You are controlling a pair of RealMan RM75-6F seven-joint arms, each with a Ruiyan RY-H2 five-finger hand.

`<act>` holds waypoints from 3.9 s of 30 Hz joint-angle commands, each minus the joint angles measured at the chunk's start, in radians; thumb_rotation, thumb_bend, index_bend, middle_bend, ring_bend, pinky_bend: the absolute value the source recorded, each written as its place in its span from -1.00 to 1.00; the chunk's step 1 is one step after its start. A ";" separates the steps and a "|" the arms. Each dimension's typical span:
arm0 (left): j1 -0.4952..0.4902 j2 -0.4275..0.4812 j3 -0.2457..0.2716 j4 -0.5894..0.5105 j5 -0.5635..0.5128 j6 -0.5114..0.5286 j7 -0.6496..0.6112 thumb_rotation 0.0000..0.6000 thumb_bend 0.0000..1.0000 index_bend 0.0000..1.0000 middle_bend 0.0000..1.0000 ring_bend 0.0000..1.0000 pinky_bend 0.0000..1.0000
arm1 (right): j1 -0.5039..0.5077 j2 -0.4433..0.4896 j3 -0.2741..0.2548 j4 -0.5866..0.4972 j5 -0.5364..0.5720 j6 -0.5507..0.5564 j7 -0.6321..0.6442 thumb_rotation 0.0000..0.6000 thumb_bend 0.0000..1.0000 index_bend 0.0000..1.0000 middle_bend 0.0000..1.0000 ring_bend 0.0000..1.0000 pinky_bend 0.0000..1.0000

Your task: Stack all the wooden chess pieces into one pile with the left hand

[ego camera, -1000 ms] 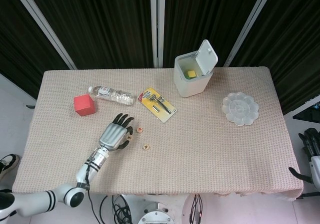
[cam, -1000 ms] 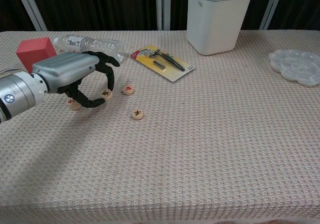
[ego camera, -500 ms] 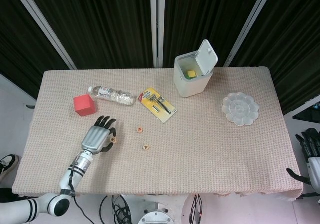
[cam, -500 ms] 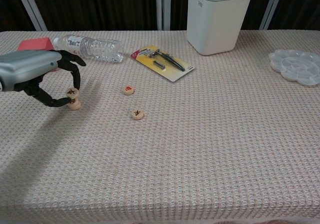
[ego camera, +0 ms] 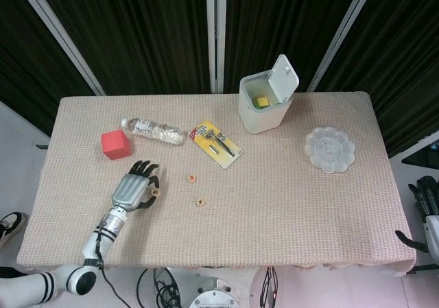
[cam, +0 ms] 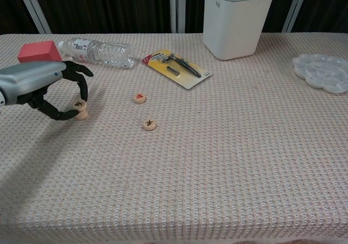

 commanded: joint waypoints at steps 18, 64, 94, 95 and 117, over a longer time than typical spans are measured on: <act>0.006 -0.002 0.003 0.020 0.009 -0.007 -0.032 1.00 -0.34 -0.07 -0.81 -1.00 -1.00 | -0.003 0.000 0.003 0.006 0.006 0.004 0.003 1.00 -0.87 -1.00 -1.00 -1.00 -1.00; -0.116 -0.254 -0.016 0.134 0.118 -0.077 -0.039 1.00 -0.36 -0.27 -0.85 -1.00 -1.00 | -0.007 -0.005 -0.003 0.034 0.002 -0.001 0.049 1.00 -0.87 -1.00 -1.00 -1.00 -1.00; -0.109 -0.252 -0.008 0.153 0.113 -0.059 -0.057 1.00 -0.37 -0.05 -0.82 -1.00 -1.00 | 0.000 -0.002 -0.006 0.045 0.008 -0.028 0.061 1.00 -0.81 -1.00 -1.00 -1.00 -1.00; -0.106 -0.252 -0.011 0.149 0.112 -0.052 -0.059 1.00 -0.36 -0.05 -0.81 -1.00 -1.00 | 0.000 -0.002 -0.007 0.045 0.008 -0.026 0.061 1.00 -0.81 -1.00 -1.00 -1.00 -1.00; 0.023 0.077 -0.026 -0.086 -0.020 0.052 0.006 1.00 -0.35 -0.03 -0.79 -1.00 -1.00 | -0.005 0.021 -0.010 0.008 -0.018 0.003 0.041 1.00 -0.81 -1.00 -1.00 -1.00 -1.00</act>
